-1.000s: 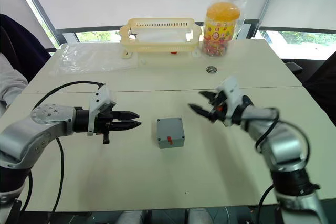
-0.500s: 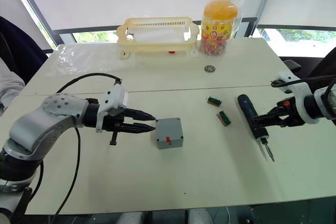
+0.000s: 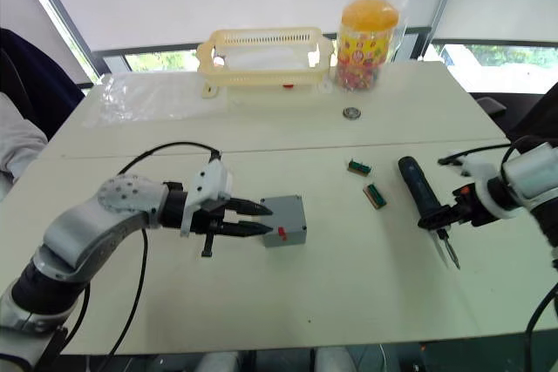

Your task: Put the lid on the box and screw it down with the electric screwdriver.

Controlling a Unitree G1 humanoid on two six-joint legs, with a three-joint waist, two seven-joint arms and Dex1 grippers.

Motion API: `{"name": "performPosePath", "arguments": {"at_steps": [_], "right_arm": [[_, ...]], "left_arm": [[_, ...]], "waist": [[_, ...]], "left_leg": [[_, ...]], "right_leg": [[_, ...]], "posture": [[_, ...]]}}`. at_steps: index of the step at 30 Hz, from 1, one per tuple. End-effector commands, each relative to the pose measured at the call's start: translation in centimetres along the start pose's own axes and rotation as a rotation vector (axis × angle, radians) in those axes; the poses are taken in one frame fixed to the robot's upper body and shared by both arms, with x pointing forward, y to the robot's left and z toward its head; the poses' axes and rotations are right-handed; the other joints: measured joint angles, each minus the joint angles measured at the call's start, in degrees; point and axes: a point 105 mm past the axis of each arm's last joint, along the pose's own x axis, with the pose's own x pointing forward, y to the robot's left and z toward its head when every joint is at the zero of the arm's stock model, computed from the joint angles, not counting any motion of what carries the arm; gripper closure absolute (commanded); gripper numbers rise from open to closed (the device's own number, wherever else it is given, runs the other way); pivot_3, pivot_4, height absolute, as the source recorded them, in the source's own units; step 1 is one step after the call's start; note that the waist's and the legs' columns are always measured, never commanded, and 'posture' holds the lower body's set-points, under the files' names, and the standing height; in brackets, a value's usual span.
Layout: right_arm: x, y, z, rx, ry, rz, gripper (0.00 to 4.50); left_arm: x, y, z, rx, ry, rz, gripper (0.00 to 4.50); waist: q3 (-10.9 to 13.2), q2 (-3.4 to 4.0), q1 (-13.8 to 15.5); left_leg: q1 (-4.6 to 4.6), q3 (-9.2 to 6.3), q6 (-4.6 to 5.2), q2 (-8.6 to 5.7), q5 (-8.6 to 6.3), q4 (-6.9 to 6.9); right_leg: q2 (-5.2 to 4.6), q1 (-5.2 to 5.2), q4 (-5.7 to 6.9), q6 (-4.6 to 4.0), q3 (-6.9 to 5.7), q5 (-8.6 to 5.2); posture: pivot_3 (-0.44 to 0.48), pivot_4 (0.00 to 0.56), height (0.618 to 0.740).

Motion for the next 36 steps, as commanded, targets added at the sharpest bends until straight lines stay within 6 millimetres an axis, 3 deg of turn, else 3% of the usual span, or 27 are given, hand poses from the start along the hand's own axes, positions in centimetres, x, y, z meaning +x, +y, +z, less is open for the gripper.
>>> {"name": "performPosePath", "arguments": {"at_steps": [1,7,13,17,19,22,25,27,32,35,36], "right_arm": [[-0.5,-0.9,0.5,-0.006,-0.009,-0.048,0.05],[1.1,-1.5,0.1,-0.022,0.045,-0.083,0.05],[2.2,-2.3,-0.2,-0.028,0.075,-0.119,2.75],[2.4,-2.3,-0.4,-0.025,0.079,-0.115,2.75],[1.9,-2.7,0.8,-0.027,0.002,-0.136,2.75],[-0.1,-3.3,4.8,-0.048,-0.231,-0.192,2.75],[-4.4,-2.8,10.7,-0.089,-0.629,-0.234,2.75],[-7.2,-2.7,13.0,-0.102,-0.840,-0.301,2.75],[-11.3,-2.1,15.0,-0.124,-1.149,-0.432,2.75],[-14.2,0.4,15.5,-0.114,-1.446,-0.442,2.75],[-14.3,2.4,15.5,-0.117,-1.546,-0.389,2.75]], "left_arm": [[0.1,-0.7,0.7,0.014,-0.015,0.005,3.25],[0.4,-0.6,0.4,0.018,-0.002,0.024,3.25],[0.0,-0.5,0.1,0.011,0.008,0.038,3.25],[-0.5,-0.1,-0.2,0.009,0.024,0.054,3.25],[-1.0,0.3,-0.4,0.007,0.033,0.070,3.25],[-1.9,1.6,-0.5,-0.001,0.035,0.109,3.25],[-2.9,3.3,-0.3,-0.005,0.026,0.148,3.25],[-3.3,4.0,-0.2,-0.005,0.024,0.162,3.25],[-3.9,5.1,0.1,0.000,0.018,0.186,3.25],[-4.2,6.2,1.2,-0.014,-0.050,0.231,3.25],[-4.4,6.7,1.8,-0.029,-0.095,0.265,3.25]], "waist": [[0.00,0.00,0.00],[-0.01,-0.03,-0.04],[-0.18,-0.32,-0.30],[-0.22,-0.40,-0.18],[-0.25,-0.47,-0.19],[-0.25,-0.59,-1.07],[0.00,-0.17,-1.72],[0.08,-0.03,-1.74],[0.08,-0.01,-1.29],[0.08,-0.02,-1.43],[0.08,-0.02,-1.45]], "left_leg": [[-0.08,-0.02,0.00,0.00,0.00,0.03],[-0.03,-0.01,0.00,-0.06,0.00,0.15],[0.13,-0.03,0.00,-0.05,0.00,0.17],[0.16,-0.06,0.00,-0.05,0.00,0.19],[0.16,-0.07,0.00,-0.05,0.00,0.22],[0.22,-0.03,0.00,-0.04,0.00,0.25],[0.15,0.13,-0.02,-0.06,0.03,0.34],[0.09,0.39,-0.01,-0.05,0.04,0.25],[-0.08,0.58,0.01,-0.04,0.03,-0.04],[-0.31,0.67,0.05,-0.06,0.01,0.01],[-0.35,0.69,0.05,-0.06,0.01,0.09]], "right_leg": [[0.00,-0.06,0.00,0.01,0.00,0.02],[-0.05,0.06,-0.01,0.06,0.00,0.04],[-0.03,0.24,-0.03,0.05,-0.01,0.04],[-0.02,0.30,-0.04,0.05,-0.02,0.04],[-0.03,0.33,-0.04,0.05,-0.03,0.05],[-0.03,0.41,-0.06,0.00,-0.02,0.08],[-0.07,0.27,-0.03,0.06,0.10,0.26],[-0.05,-0.05,0.18,0.11,0.35,0.31],[0.01,-0.56,0.47,0.25,0.67,0.16],[-0.04,-0.65,0.27,0.27,0.73,0.17],[-0.05,-0.68,0.28,0.27,0.76,0.18]], "posture": [[0.000,0.150,0.740],[0.000,0.150,0.740],[0.000,0.150,0.740],[0.000,0.150,0.740],[0.000,0.150,0.740],[0.000,0.150,0.740],[0.000,0.150,0.740],[0.000,0.150,0.740],[0.000,0.150,0.740],[0.000,0.150,0.740],[0.000,0.150,0.740]]}}
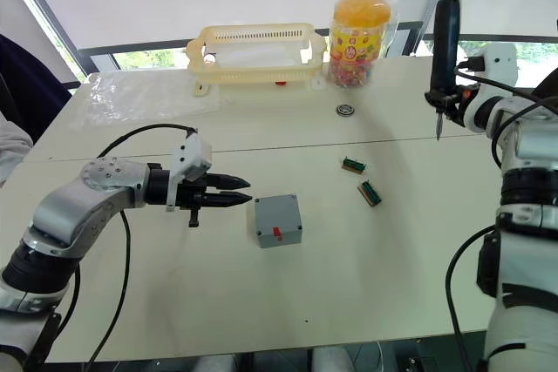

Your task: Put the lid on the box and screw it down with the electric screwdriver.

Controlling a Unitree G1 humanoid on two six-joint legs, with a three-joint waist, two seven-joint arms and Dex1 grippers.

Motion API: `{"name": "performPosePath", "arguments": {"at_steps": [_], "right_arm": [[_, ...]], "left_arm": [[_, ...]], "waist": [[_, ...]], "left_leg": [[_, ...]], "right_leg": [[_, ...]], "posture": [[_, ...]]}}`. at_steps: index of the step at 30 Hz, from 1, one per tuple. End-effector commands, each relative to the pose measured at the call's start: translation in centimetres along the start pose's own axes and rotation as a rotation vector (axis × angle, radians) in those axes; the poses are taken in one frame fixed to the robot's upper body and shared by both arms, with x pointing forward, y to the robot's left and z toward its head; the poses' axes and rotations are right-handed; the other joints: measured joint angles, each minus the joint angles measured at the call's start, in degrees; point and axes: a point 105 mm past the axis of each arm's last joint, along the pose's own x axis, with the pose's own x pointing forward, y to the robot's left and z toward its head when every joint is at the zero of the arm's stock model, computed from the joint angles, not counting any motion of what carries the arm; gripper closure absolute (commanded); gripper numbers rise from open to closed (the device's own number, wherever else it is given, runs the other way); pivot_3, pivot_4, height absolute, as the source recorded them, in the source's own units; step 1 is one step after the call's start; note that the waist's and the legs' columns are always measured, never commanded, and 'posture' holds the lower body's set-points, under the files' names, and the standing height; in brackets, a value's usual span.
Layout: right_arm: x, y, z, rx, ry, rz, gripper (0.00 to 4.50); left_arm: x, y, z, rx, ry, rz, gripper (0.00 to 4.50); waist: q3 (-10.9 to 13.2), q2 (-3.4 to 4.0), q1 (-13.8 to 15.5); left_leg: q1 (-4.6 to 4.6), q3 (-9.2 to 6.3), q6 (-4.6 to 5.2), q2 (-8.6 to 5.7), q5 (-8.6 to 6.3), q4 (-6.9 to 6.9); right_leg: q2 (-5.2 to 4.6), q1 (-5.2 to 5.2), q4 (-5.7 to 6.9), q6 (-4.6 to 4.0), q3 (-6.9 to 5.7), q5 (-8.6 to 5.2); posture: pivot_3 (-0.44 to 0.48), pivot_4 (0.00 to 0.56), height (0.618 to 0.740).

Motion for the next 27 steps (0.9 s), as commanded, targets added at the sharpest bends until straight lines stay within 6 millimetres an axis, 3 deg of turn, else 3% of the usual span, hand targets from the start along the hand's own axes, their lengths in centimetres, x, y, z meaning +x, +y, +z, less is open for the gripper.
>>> {"name": "performPosePath", "arguments": {"at_steps": [1,6,10,14,19,27], "right_arm": [[-2.6,4.1,6.0,0.101,-0.430,0.021,2.75],[-4.7,14.3,4.6,0.307,-0.479,0.298,2.75],[-5.9,18.0,3.7,0.317,-0.469,0.396,2.75],[-6.5,19.6,2.6,0.299,-0.455,0.433,2.75],[-7.2,21.8,0.4,0.274,-0.406,0.502,2.75],[-7.8,23.6,-1.3,0.256,-0.367,0.532,2.75]], "left_arm": [[-0.7,1.6,3.1,-0.012,-0.152,0.090,3.25],[-0.2,0.7,2.9,-0.122,-0.193,0.074,3.25],[0.7,0.0,2.2,-0.157,-0.184,0.057,3.25],[1.8,-0.8,1.2,-0.155,-0.161,0.031,3.25],[3.7,-0.9,-2.2,-0.135,-0.095,0.029,3.25],[4.4,-1.1,-4.4,-0.099,-0.044,0.028,3.25]], "waist": [[0.00,0.00,-0.10],[-0.01,0.03,-0.59],[-0.02,0.03,-0.04],[-0.04,-0.02,0.41],[-0.04,-0.02,0.13],[-0.04,-0.02,-0.12]], "left_leg": [[-0.01,0.02,0.00,-0.01,0.00,-0.02],[0.01,0.08,-0.03,0.05,0.03,0.08],[0.10,0.08,-0.05,0.02,0.04,0.10],[0.18,0.04,-0.05,-0.02,0.04,0.12],[0.36,0.09,-0.05,-0.02,0.04,0.06],[0.38,0.08,-0.05,0.02,0.04,0.03]], "right_leg": [[-0.01,0.00,-0.01,0.04,0.03,0.03],[0.07,-0.29,0.52,0.04,0.20,0.03],[0.07,-0.21,0.57,0.00,0.20,0.06],[0.03,-0.01,0.43,-0.01,0.15,0.06],[0.05,0.08,0.44,-0.01,0.19,0.06],[0.09,0.05,0.45,-0.02,0.20,0.05]], "posture": [[0.000,0.150,0.740],[0.000,0.150,0.740],[0.000,0.150,0.740],[0.000,0.150,0.740],[0.000,0.150,0.740],[0.000,0.150,0.740]]}}
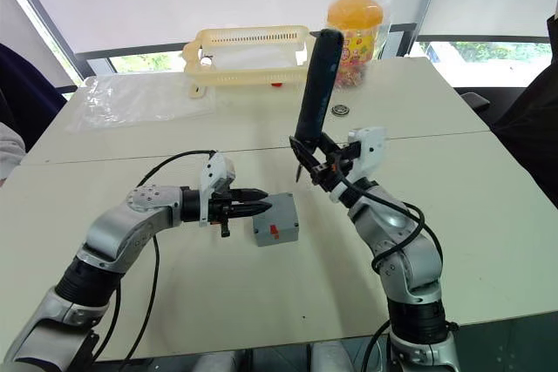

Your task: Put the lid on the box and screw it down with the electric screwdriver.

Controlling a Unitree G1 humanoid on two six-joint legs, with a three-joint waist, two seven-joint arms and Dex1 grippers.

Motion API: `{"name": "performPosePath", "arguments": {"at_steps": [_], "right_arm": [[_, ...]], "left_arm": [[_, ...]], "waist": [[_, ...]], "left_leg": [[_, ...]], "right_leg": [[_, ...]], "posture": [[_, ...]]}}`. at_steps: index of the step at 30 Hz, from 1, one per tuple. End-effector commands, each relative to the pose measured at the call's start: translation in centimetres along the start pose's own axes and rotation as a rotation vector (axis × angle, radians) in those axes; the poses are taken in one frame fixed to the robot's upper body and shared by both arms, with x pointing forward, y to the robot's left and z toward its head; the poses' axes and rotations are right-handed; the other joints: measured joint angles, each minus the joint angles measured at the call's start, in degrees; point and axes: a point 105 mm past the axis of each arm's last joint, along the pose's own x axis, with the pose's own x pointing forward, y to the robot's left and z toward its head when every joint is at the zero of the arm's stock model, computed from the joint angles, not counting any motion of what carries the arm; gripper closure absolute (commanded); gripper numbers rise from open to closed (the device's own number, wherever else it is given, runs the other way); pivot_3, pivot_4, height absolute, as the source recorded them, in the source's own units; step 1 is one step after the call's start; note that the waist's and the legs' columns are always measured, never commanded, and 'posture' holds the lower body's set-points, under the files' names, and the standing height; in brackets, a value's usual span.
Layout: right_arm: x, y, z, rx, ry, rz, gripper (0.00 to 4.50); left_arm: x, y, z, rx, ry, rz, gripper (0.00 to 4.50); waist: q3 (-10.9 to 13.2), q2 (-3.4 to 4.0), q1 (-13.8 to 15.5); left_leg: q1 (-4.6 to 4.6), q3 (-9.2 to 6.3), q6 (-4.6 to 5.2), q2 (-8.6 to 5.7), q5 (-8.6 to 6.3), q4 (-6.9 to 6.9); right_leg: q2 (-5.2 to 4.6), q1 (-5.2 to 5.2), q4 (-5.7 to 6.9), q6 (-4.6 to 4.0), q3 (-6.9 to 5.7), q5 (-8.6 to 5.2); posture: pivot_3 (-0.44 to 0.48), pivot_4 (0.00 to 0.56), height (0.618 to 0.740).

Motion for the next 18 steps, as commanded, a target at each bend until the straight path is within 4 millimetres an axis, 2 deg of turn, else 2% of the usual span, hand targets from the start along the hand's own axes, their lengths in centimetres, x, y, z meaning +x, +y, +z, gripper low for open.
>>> {"name": "performPosePath", "arguments": {"at_steps": [1,8,18], "right_arm": [[-0.2,1.8,2.6,-0.055,-0.114,0.053,2.75],[-0.6,1.7,1.7,-0.045,-0.088,0.043,2.75],[-0.7,1.4,1.1,-0.054,-0.083,0.027,2.75]], "left_arm": [[0.1,-0.3,-0.2,0.047,0.002,-0.009,3.25],[0.5,-0.5,-1.3,0.059,0.038,-0.011,3.25],[0.8,-1.0,-1.1,0.085,0.034,-0.036,3.25]], "waist": [[0.00,0.00,0.02],[-0.01,-0.02,0.12],[-0.02,-0.03,0.11]], "left_leg": [[0.00,0.00,0.00,0.00,0.00,0.01],[0.01,-0.01,0.00,-0.01,0.00,0.03],[0.02,-0.01,0.00,-0.01,0.00,0.03]], "right_leg": [[-0.01,0.01,0.00,0.00,0.00,0.00],[-0.01,0.05,-0.01,0.00,-0.01,0.00],[-0.01,0.07,-0.01,0.00,-0.01,0.00]], "posture": [[0.000,0.150,0.740],[0.000,0.150,0.740],[0.000,0.150,0.740]]}}
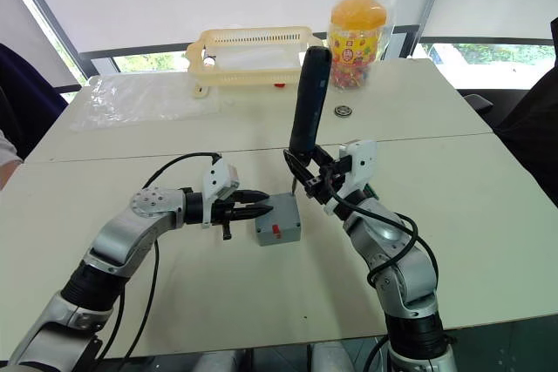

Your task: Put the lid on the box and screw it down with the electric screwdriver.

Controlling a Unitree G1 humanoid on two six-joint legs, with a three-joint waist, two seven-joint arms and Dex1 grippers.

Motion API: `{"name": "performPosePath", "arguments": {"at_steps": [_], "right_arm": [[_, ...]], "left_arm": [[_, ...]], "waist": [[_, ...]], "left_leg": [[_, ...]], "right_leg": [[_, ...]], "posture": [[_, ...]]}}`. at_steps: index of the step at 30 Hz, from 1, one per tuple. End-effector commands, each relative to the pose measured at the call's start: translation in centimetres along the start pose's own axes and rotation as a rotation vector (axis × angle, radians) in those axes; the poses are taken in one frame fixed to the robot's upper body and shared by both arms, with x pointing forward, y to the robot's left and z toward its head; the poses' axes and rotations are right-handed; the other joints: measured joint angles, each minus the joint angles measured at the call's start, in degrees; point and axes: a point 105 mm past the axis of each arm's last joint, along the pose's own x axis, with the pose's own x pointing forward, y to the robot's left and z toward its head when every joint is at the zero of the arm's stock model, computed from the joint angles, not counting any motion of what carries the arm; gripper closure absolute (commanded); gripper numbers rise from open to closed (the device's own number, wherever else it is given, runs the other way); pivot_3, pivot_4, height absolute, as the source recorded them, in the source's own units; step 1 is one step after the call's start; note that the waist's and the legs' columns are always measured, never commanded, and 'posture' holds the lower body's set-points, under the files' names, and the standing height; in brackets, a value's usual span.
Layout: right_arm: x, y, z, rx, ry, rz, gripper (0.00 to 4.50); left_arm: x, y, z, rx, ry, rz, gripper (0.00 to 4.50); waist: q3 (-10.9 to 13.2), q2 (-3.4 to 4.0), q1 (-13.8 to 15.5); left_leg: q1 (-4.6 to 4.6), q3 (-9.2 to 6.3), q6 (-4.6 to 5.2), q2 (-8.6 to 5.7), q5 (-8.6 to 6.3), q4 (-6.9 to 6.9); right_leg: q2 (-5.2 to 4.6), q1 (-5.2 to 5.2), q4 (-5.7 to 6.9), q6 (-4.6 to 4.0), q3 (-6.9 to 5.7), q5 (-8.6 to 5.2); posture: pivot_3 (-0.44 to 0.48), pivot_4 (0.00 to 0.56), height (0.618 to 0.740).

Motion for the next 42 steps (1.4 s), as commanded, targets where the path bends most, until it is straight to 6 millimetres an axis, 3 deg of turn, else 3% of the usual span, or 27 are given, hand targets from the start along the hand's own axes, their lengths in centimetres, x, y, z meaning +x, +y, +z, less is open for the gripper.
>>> {"name": "performPosePath", "arguments": {"at_steps": [1,22,34,42], "right_arm": [[0.1,0.9,2.0,-0.039,-0.097,0.031,2.75],[0.3,0.6,0.6,-0.046,-0.085,0.021,2.75],[0.4,0.8,2.5,-0.073,-0.129,0.026,2.75],[0.6,1.4,2.3,-0.055,-0.125,0.043,2.75]], "left_arm": [[0.4,-0.9,-0.5,-0.006,0.021,-0.040,3.25],[0.3,-1.5,-1.3,-0.025,0.046,-0.059,3.25],[0.4,-1.5,-1.4,-0.030,0.046,-0.063,3.25],[0.5,-1.6,-1.4,-0.031,0.046,-0.067,3.25]], "waist": [[0.00,0.00,-0.02],[-0.01,-0.01,-0.05],[-0.01,-0.01,-0.05],[-0.02,-0.01,-0.02]], "left_leg": [[0.00,0.00,0.00,0.00,0.00,0.00],[0.03,0.00,0.00,0.00,0.00,-0.01],[0.03,-0.01,0.00,0.00,0.00,-0.01],[0.03,0.00,0.00,0.00,0.00,-0.01]], "right_leg": [[0.00,0.00,0.00,0.00,0.00,0.00],[0.00,0.01,0.00,0.00,0.00,0.00],[0.00,0.01,0.00,0.00,0.00,0.00],[0.00,0.03,0.00,0.00,0.00,0.00]], "posture": [[0.000,0.150,0.740],[0.000,0.150,0.740],[0.000,0.150,0.740],[0.000,0.150,0.740]]}}
